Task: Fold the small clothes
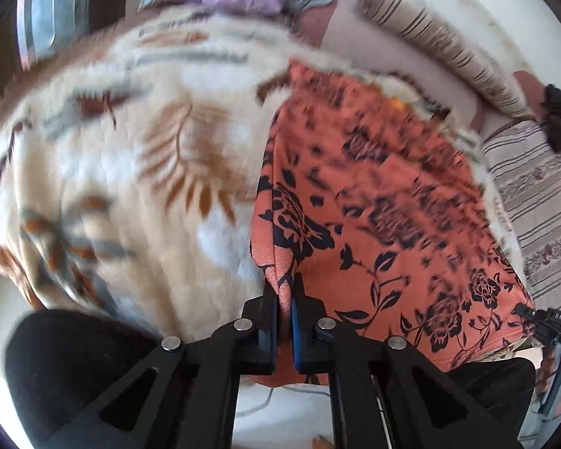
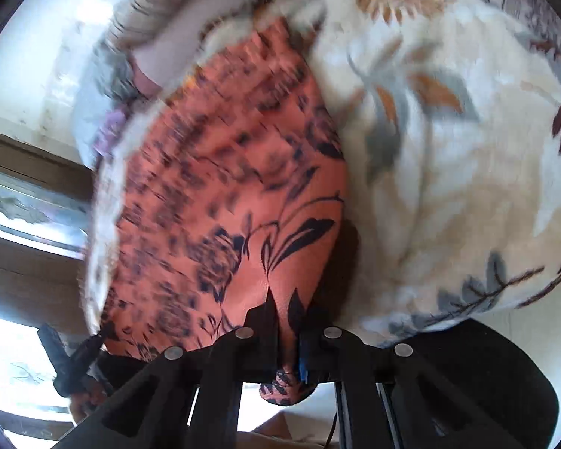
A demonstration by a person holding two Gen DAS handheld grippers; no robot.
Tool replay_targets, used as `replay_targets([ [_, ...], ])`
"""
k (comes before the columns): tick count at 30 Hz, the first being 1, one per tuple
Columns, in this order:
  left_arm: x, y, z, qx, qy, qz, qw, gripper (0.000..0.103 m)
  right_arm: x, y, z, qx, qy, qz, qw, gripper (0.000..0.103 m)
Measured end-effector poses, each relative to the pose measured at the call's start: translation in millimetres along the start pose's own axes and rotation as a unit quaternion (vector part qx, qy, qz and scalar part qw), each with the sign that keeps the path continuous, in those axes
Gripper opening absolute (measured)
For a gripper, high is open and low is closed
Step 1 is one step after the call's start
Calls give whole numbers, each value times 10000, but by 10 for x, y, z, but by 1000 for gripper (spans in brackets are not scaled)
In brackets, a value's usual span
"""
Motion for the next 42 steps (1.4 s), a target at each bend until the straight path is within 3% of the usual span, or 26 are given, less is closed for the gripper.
replay_targets([
  [3,-4,11,-157,-183,135,-52,9997,6,-77,33,18,84,6,67,9999,8],
  [6,-16,-174,-513,-787,295,-109,9964,6,172,-83,-303,-434,-381,-169,9982,8],
  [11,31,-84,-364,-294,251,-247,9989,6,112,-74,-246,-221,-58,-215,9995,8],
  [14,33,-162,-647,-866,297,-194,9956,6,196,-39,-372,-418,-189,-300,9985,8],
  [16,82,-107,-596,-804,323,-281,9958,6,212,-28,-422,-564,-179,-475,9971,8],
  [20,308,556,-127,124,-141,-367,9991,6,-74,345,-307,-213,378,-379,9983,8],
  [22,448,1086,-12,547,-419,-300,9972,6,-276,713,-239,20,562,-200,9982,8],
  [27,614,2368,-178,1434,-612,80,9877,9,-801,2084,-126,1056,933,276,9896,8],
  [28,646,2594,-359,1525,-569,231,9864,13,-811,2360,-156,1280,1049,201,9860,11],
  [29,686,2730,-555,1518,-511,258,9868,31,-785,2616,-260,1443,1108,135,9832,12],
  [30,748,2850,-877,1411,-225,145,9896,51,-736,2798,-377,1482,1064,158,9831,27],
  [31,768,2879,-1184,1189,140,10,9928,89,-619,2981,-620,1388,869,165,9864,42],
  [32,775,2875,-1581,882,578,-88,9944,93,-437,3081,-887,1212,481,37,9915,89],
  [33,739,2805,-1864,589,767,-209,9951,93,-246,3110,-1080,1046,139,-173,9943,98],
  [34,691,2724,-2088,167,878,-313,9955,91,-34,3059,-1248,892,-43,-397,9952,97],
  [35,615,2646,-2117,-23,765,-274,9967,87,88,2981,-1294,891,-67,-527,9946,97],
  [37,420,2577,-1851,365,355,171,9986,87,153,2786,-1123,1208,44,-352,9920,97],
  [40,193,2443,-1357,1180,345,322,9919,88,52,2470,-946,1224,-431,365,9909,97],
  [42,251,2272,-1419,917,194,137,9955,88,93,2326,-997,936,-639,493,9923,97],
])
Point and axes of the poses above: each gripper's, at about its wrist camera, not at the fingertips, and z roughly against the way its jaws point, x to its right, y to its top, the point moved 5 cm from there along -z, roughly the way its jaws point, and after that the axes turned 13 degrees about y, right-handed, at the moved point
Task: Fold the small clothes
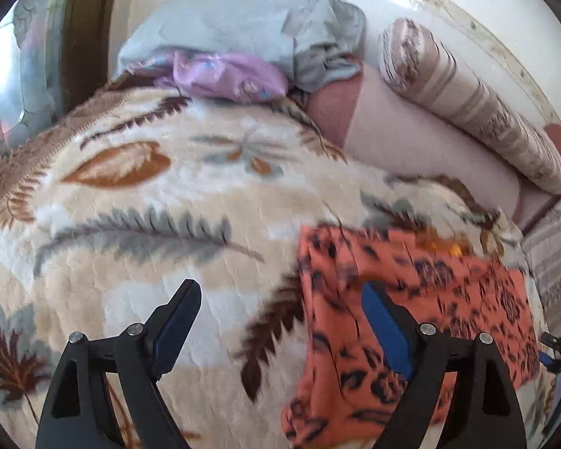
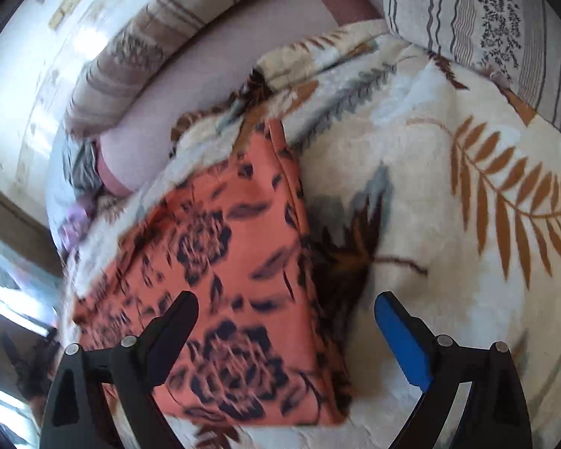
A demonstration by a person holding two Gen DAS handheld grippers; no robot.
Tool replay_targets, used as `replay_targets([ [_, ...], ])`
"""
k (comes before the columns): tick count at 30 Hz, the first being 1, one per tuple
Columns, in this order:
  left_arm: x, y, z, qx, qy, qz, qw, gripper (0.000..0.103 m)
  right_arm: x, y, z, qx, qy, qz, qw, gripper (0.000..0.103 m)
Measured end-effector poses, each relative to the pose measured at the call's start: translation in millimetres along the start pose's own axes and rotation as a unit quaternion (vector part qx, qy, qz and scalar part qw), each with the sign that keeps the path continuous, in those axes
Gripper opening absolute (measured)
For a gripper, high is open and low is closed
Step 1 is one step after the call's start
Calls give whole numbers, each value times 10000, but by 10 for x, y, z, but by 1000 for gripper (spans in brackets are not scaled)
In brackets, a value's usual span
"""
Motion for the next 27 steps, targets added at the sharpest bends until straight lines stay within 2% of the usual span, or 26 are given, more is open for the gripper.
replay_targets([
  [1,120,-132,-138,-348,-146,-207,9991,88,-1,-66,-122,-322,-72,53,9994,97],
  [2,302,-303,-314,-802,-309,-553,9948,86,-22,-115,-212,-469,-195,151,9986,96],
  [3,432,-411,-450,-1012,-275,-843,9909,82,-75,-100,-259,-469,-358,336,9977,81],
  [4,535,-412,-432,-620,44,-1103,9919,70,-185,-109,-316,-628,-447,527,9956,60],
  [5,651,-376,-395,-518,-13,-1317,9899,26,-287,-125,-337,-809,-525,600,9935,26],
  [6,734,-310,-357,-686,108,-1381,9880,14,-438,-118,-307,-881,-645,728,9913,24],
  [7,757,-210,-261,-733,172,-1241,9894,14,-593,-104,-232,-872,-779,979,9883,23],
  [8,749,-72,-83,-662,37,-1053,9922,13,-748,-76,-128,-833,-795,1152,9867,22],
  [11,688,155,596,-225,-241,-950,9949,13,-1170,50,521,-371,-462,1215,9908,21],
  [13,583,127,1108,132,-255,-1003,9945,13,-1336,3,916,-204,-349,1300,9907,21],
  [14,505,49,1303,177,-330,-974,9945,14,-1367,-83,1105,-189,-289,1316,9907,21],
  [15,404,-68,1460,125,-428,-894,9950,14,-1350,-169,1228,-200,-229,1273,9914,21],
  [16,278,-260,1562,-25,-504,-811,9954,19,-1281,-313,1358,-236,-102,1110,9935,22],
  [17,171,-494,1585,-193,-551,-809,9950,27,-1147,-494,1429,-295,23,870,9958,27],
  [18,49,-758,1524,-396,-450,-839,9947,39,-973,-649,1429,-346,83,658,9972,40],
  [19,-92,-1027,1404,-615,-232,-848,9942,67,-761,-845,1381,-458,117,424,9980,60],
  [20,-193,-1251,1238,-881,-1,-866,9923,77,-498,-1068,1234,-691,40,115,9975,101],
  [21,-378,-1540,1025,-1370,361,-888,9859,76,-188,-1329,1150,-978,-213,-278,9946,102],
  [22,-496,-1661,965,-1521,327,-749,9850,76,81,-1559,1123,-1182,-483,-615,9899,101],
  [23,-590,-1632,1089,-1167,69,-418,9923,76,256,-1734,1172,-1129,-479,-813,9891,100],
  [25,-665,-1471,1287,-954,401,-275,9943,76,151,-1653,1422,-665,-330,-663,9950,99],
  [27,-614,-1244,1400,-561,484,-396,9965,76,19,-1463,1593,-274,-401,-433,9979,100],
])
Point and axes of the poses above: each gripper's, at about its wrist camera, not at the fingertips, and z roughly against the way its jaws point, x to its right, y to its top, the point moved 5 cm from there along -z, roughly the way its jaws point, and after that the axes turned 13 degrees about y, right-handed, at the moved point
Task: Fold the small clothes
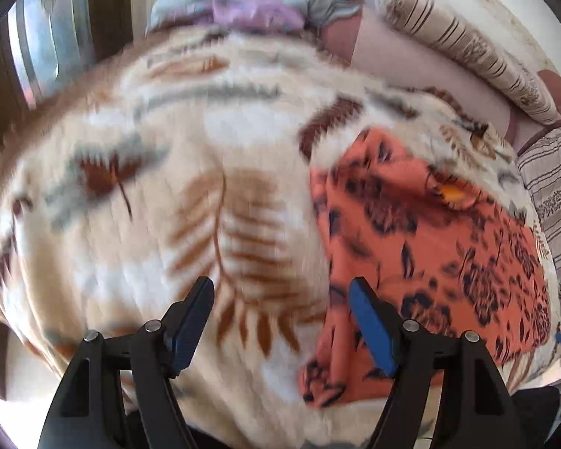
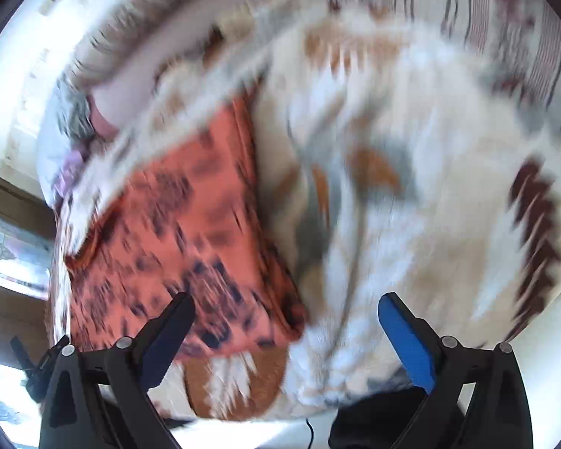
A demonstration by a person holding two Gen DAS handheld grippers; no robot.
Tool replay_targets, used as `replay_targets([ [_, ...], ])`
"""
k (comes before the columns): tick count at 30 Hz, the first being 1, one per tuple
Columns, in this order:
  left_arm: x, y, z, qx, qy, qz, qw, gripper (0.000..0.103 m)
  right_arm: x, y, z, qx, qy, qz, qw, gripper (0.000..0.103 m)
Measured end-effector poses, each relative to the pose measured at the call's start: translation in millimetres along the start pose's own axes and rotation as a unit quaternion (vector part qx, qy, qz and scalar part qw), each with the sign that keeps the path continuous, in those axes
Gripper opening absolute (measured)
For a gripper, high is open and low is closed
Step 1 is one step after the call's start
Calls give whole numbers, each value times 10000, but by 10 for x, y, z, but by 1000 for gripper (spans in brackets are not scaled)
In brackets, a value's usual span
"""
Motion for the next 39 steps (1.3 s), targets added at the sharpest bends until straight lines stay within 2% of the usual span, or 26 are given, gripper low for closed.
replay_targets([
  [1,45,121,49,176,36,-82,9998,76,-79,102,55,130,3,133,9998,100],
  [4,238,319,51,288,-68,-312,9991,76,-271,345,-1,203,132,258,9994,100],
  [8,706,437,-197,353,-219,-1087,9932,76,-618,633,-419,-6,405,635,9972,100],
  [10,874,527,-369,355,-14,-1362,9900,76,-723,718,-617,-35,227,833,9963,100],
  [12,942,639,-451,396,-42,-1396,9894,76,-701,889,-737,61,-90,881,9961,100],
  [13,962,705,-511,425,-110,-1367,9896,76,-724,953,-804,34,-93,917,9957,100],
  [15,1051,792,-634,429,-279,-1425,9885,76,-861,1003,-992,-266,320,1080,9933,100],
  [16,1082,822,-740,372,-223,-1483,9880,76,-937,991,-1103,-558,644,1168,9895,100],
  [17,1098,852,-906,239,-22,-1512,9882,76,-996,979,-1242,-852,926,1260,9840,100],
  [18,1077,873,-1126,5,299,-1475,9886,76,-968,946,-1300,-916,949,1316,9825,99],
  [19,1029,892,-1292,-200,402,-1299,9905,81,-845,1040,-1420,-828,635,1241,9868,99],
  [20,959,953,-1394,-250,246,-891,9954,85,-654,1157,-1513,-726,350,918,9925,99],
  [21,909,1011,-1422,-247,253,-667,9971,85,-511,1263,-1544,-555,406,507,9963,99],
  [22,884,1056,-1429,-282,313,-571,9975,85,-395,1378,-1496,-215,632,25,9978,99],
  [24,835,1090,-1392,-270,571,-503,9967,85,-330,1461,-1413,53,735,-467,9962,99],
  [25,796,1075,-1360,-263,704,-498,9959,85,-365,1450,-1370,58,697,-449,9965,100],
  [28,648,965,-1184,-281,740,-412,9960,85,-560,1254,-1214,-17,312,101,9995,100],
  [30,554,856,-995,-183,713,-310,9968,85,-691,1011,-1026,-19,352,410,9985,100],
  [34,471,618,-585,-57,605,-301,9977,85,-974,321,-751,-395,718,847,9930,100],
  [36,464,489,-379,44,525,-333,9981,85,-1006,9,-788,-635,764,1009,9899,100],
  [39,483,339,-132,168,444,-436,9979,85,-801,-248,-933,-814,354,876,9922,100],
])
Point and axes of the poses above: each gripper's, at about its wrist camera, not at the fingertips, and z roughly against the way its jaws point, x to its right, y to its top, the point moved 5 cm from there along -z, roughly the way its jaws point, and after that the axes turned 13 degrees about y, right-handed, at the moved point
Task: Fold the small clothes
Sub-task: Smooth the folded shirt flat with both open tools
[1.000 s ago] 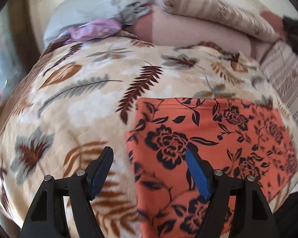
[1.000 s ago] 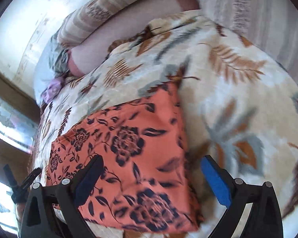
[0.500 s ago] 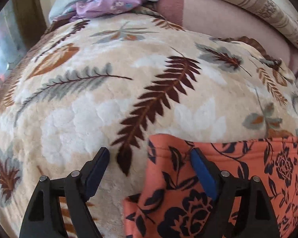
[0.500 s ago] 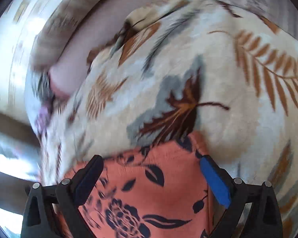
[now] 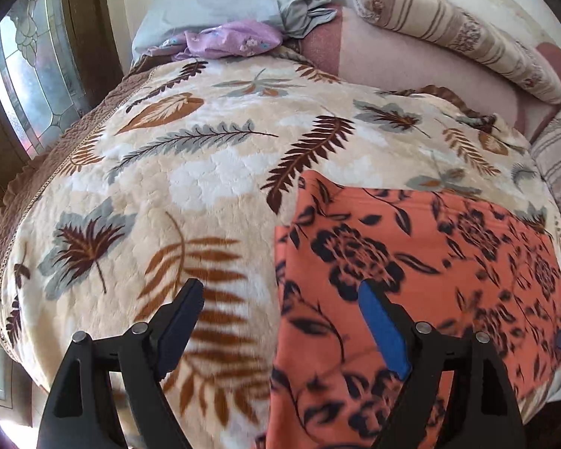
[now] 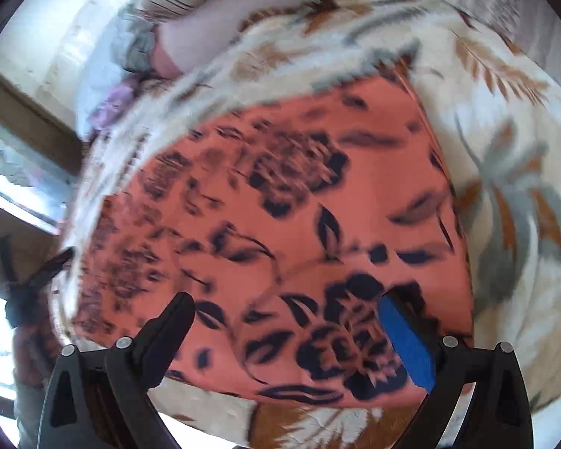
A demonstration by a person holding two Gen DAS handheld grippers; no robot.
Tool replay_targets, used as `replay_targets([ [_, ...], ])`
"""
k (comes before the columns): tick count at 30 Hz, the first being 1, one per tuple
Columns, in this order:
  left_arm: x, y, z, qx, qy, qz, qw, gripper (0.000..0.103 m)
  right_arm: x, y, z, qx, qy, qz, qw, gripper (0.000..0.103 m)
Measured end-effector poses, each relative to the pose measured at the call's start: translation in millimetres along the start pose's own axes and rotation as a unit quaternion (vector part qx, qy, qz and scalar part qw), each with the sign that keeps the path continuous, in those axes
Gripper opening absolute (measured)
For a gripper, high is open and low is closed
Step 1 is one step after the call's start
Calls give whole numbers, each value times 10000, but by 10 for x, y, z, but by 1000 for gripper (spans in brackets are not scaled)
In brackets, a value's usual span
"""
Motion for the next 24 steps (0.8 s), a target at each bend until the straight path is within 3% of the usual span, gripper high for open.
replay_targets([
  [3,-33,-89,205,126,-22,-80,9999,85,-52,-38,143,236,108,-355,9990,100],
  [7,-89,-157,381,243,-51,-13,9997,85,-246,1,360,592,282,-156,9977,100],
  [9,-105,-185,430,244,-97,29,9997,85,-58,15,293,589,148,-319,9976,101],
  [11,-115,-218,471,244,-102,10,9997,85,262,-57,159,338,-11,-995,9945,101],
  [13,-142,-247,522,290,-80,-35,9995,85,261,-53,291,692,276,-1187,9901,100],
  [17,-188,-252,527,272,-59,102,9996,85,88,-47,426,762,312,-756,9937,101],
  [20,-135,-274,464,171,-192,253,9993,85,292,-93,298,660,286,-837,9939,101],
  [22,-45,-323,363,80,-239,210,9995,85,412,-123,301,966,679,-908,9888,102],
  [24,44,-396,222,-74,-198,118,9997,85,382,-136,349,1118,805,-986,9856,103],
])
Point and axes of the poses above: each gripper's, at about its wrist camera, not at the fingertips, and z roughly against the way its jaws point, x to its right, y to its top, the point moved 5 cm from there along -z, roughly the way its jaws point, and after that the axes turned 13 degrees about y, right-handed, at the moved point
